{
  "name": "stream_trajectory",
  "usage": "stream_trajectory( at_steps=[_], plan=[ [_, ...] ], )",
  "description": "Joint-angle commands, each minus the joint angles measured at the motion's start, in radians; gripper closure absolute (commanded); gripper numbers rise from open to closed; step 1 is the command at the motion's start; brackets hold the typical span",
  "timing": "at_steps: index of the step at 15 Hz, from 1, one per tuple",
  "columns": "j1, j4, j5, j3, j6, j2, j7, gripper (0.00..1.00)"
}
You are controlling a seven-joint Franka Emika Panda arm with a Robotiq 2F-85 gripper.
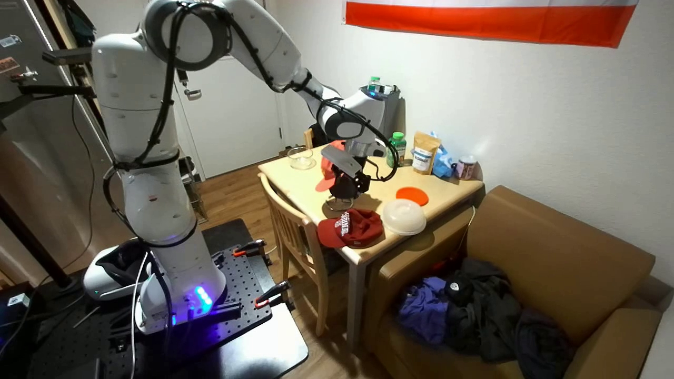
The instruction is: Put the red cap on top of the orange cap
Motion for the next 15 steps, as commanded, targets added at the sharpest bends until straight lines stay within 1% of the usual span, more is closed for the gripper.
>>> stream_trajectory(
  at_steps=[1,5,6,7,8,9,12,15],
  plan=[
    [-0.038,0.014,-0.018,0.035,-0.001,0.02,0.007,0.0],
    [-0.047,0.037,-0.032,0.038,-0.009,0.045,0.006,0.0],
    [-0.048,0.075,-0.033,0.042,-0.029,0.086,0.029,0.0],
    [-0.055,0.134,-0.019,0.049,-0.052,0.156,0.025,0.0],
    [-0.07,0.182,0.008,0.061,-0.072,0.212,-0.011,0.0],
    [-0.085,0.251,0.029,0.072,-0.105,0.293,-0.022,0.0],
    [-0.142,0.408,0.063,0.122,-0.22,0.463,-0.07,0.0],
    [-0.15,0.576,0.026,0.12,-0.319,0.638,0.021,0.0]
  ],
)
